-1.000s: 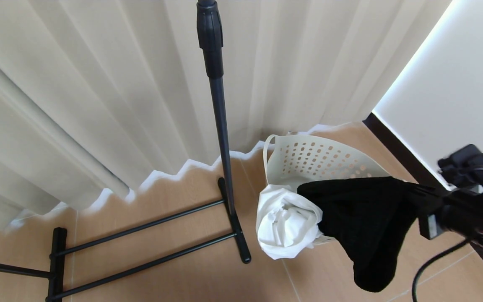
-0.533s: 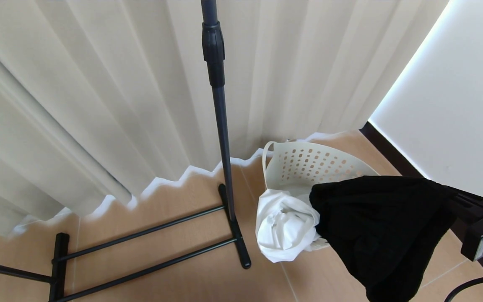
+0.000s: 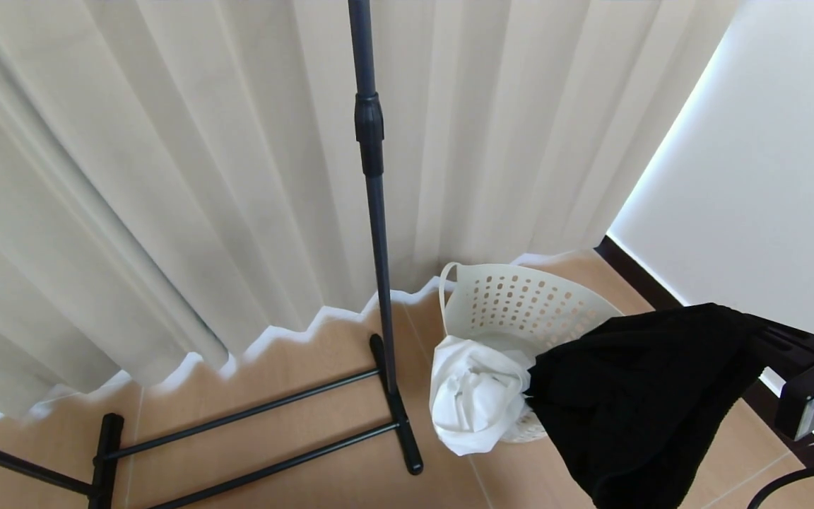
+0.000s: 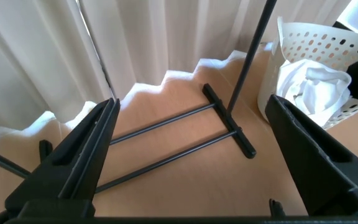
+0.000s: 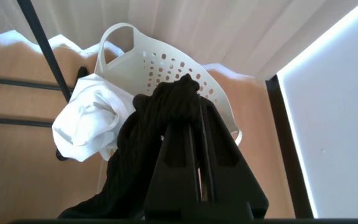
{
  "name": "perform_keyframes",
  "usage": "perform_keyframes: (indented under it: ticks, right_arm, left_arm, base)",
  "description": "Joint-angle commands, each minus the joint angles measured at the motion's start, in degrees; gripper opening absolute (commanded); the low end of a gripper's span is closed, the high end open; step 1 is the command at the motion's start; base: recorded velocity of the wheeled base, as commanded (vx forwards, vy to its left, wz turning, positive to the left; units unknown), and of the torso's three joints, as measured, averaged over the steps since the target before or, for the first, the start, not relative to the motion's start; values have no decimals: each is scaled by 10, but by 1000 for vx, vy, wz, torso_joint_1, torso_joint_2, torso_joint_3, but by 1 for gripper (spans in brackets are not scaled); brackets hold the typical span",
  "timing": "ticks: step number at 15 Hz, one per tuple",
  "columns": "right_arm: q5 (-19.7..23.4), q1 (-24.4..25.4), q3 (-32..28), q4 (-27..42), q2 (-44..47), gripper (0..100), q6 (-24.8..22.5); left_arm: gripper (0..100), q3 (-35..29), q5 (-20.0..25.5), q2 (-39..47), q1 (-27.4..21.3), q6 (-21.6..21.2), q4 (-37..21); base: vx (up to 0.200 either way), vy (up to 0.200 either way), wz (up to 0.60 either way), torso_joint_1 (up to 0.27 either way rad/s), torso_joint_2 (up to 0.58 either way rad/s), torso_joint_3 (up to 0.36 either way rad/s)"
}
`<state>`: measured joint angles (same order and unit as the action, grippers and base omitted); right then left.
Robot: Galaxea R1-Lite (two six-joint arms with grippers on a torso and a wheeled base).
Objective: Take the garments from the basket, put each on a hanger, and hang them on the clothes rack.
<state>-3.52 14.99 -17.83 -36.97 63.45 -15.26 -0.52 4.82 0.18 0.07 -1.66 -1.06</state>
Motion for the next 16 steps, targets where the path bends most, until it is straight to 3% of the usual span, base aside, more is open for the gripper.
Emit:
perform_keyframes:
  ticks: [1,8,16]
  right_arm:
    - [-1,0,2,0,11,0,0]
    - [-2,0,2,-5,4,0,-1]
    - [-2,0,0,-6,4,0,-1]
  left_arm:
    - [100,0,0,1,0,0,0]
    - [100,0,0,1,0,0,0]
    - [100,0,0,0,0,0,0]
  base:
    - [0,0,0,7,12,193]
    - [0,0,0,12,-346,-134]
    - [0,0,0,107,-466,-160]
